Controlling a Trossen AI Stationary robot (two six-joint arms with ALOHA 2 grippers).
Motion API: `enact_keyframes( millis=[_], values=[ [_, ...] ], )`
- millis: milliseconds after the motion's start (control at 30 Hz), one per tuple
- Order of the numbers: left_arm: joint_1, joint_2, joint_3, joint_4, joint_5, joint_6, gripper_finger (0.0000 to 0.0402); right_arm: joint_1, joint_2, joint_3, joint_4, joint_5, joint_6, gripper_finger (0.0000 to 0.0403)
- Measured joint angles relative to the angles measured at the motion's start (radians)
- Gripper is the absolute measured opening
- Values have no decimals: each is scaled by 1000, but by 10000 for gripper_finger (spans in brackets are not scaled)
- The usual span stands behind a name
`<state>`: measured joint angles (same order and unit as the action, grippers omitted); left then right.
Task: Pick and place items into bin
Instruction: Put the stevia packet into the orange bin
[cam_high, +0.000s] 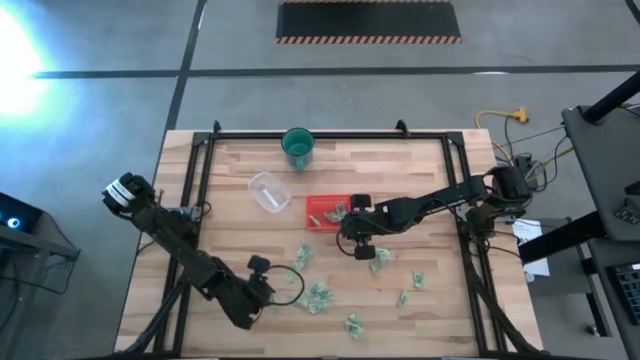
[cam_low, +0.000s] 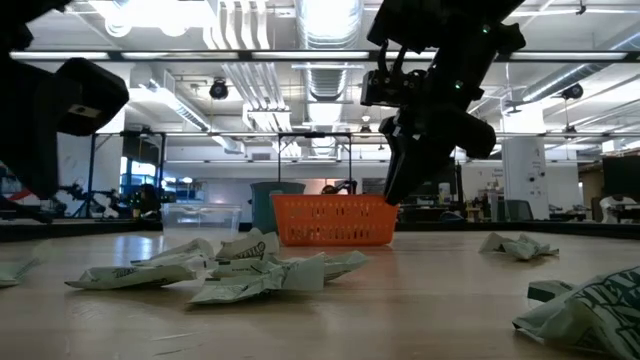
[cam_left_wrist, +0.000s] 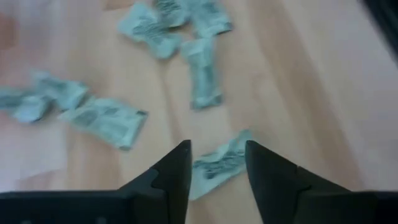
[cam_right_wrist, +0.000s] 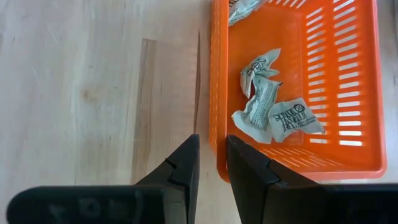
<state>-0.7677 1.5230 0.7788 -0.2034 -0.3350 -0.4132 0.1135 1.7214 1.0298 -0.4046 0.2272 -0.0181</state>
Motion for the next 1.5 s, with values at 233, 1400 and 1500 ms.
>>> enact_keyframes(
  millis=[233, 1400, 1500],
  values=[
    [3, 84, -1, 52, 26, 57, 213, 0, 0, 0, 3, 0, 0, 68],
    [8, 128, 0, 46, 76, 62, 47, 0, 0, -15, 27, 0, 0, 68],
    [12, 127, 0, 38, 78, 54, 24, 0, 0, -15, 29, 0, 0, 68]
  ],
)
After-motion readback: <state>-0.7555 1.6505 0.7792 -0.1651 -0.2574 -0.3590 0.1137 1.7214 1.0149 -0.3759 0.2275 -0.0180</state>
